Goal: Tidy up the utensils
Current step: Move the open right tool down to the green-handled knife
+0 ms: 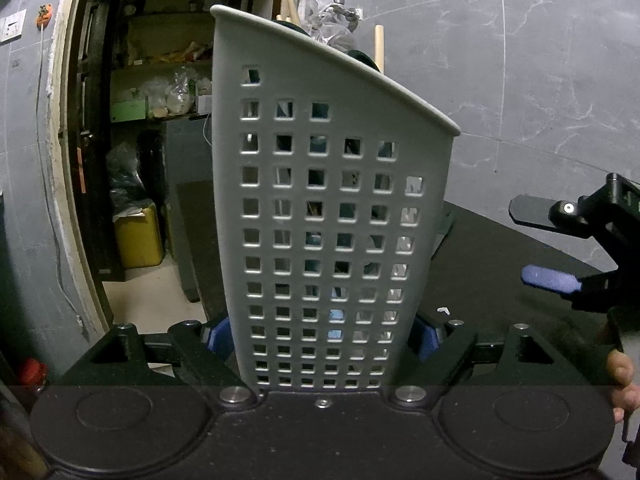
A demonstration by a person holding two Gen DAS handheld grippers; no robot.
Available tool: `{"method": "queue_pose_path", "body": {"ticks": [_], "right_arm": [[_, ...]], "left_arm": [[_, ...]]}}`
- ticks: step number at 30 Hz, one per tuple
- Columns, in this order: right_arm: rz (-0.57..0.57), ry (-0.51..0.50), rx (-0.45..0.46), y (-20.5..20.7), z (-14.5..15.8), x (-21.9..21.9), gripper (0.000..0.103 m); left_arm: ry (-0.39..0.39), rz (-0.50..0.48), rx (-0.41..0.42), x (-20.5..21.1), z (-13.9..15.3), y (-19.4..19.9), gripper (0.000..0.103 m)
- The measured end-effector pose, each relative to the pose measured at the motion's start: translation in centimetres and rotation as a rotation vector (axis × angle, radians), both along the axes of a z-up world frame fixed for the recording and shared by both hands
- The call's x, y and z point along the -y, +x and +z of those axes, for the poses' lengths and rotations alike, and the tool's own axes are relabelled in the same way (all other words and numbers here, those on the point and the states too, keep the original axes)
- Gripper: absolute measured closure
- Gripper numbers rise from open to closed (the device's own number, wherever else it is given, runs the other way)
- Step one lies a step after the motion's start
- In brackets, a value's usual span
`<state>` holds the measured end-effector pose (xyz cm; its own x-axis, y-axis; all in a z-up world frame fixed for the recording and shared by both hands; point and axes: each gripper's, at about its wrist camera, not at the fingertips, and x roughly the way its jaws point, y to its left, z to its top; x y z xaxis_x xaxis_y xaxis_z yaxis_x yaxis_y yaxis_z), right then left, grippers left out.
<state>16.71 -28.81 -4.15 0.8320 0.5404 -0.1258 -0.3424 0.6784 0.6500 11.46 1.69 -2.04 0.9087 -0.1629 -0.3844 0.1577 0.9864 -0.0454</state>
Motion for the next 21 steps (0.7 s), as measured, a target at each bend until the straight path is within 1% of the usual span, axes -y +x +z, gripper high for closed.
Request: {"method": "queue_pose_path", "body": {"ticks": [4, 12, 21], "right_arm": [[-0.006, 0.049, -0.074, 0.88, -0.84, 0.61, 0.000], [-0.015, 0.015, -0.080, 0.99, -0.76, 0.05, 0.000], [-0.010, 0.008, -0.088, 1.05, -0.67, 0.04, 0.000]], "left_arm": [[-0.003, 0.003, -0.001, -0.05, -0.10, 0.07, 0.018], [-0.007, 0.001, 0.004, -0.21, -0.06, -0.13, 0.018], [-0.012, 0.004, 0.007, -0.49, 0.04, -0.08, 0.017]]}}
